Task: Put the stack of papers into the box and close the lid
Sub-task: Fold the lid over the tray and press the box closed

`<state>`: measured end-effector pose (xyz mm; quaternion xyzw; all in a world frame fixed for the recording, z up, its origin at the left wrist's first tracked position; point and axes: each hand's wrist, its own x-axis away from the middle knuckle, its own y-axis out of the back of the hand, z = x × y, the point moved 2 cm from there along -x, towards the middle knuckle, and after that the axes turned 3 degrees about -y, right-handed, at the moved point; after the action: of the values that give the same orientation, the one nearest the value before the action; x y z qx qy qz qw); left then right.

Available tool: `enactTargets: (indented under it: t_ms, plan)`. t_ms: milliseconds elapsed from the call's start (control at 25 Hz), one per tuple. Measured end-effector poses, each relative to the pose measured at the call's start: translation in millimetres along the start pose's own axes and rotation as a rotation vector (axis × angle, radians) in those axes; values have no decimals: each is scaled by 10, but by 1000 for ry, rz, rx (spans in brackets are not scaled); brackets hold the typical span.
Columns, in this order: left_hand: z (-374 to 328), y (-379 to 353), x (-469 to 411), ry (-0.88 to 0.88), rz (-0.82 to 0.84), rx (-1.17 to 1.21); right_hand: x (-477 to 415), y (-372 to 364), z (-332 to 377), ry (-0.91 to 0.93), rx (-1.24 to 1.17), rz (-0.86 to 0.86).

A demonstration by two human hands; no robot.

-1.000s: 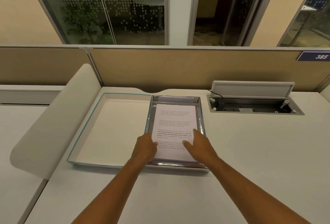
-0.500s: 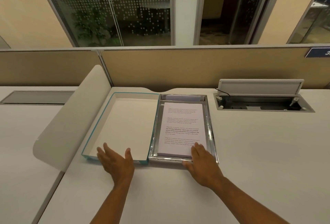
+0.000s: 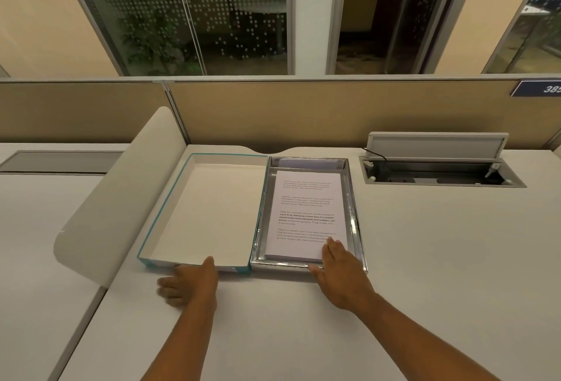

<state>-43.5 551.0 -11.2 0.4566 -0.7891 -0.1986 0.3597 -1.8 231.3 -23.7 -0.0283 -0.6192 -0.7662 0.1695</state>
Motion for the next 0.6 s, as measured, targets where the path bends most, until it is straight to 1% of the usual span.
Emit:
enactTargets:
  t_ms: [40,80,200,240,280,440,520,600]
  plan:
    - [10,-10,-7,-19,-5,10,-4,-8,-1,-2,3,1]
    - [21,-15,-20,-55,-11,72,-7,-17,-3,-4,5,3]
    - [-1,3,15,-146,60,528,-14,-28,-6,-1,0,5]
    - [-22,21,55,-165,93,644,-15,-26,-9,1,-3,4]
    - [-42,40,93,-184,115,711,-15,-28,-12,2,-3,4]
    - [-141,59,199,-306,152,783,-11,-21,-11,6,8,11]
    - [-185,60,261,-358,148,765,-9,-24,-9,8,7,9]
    - [-262,51,320,-434,143,696,-11,-24,-5,12,8,11]
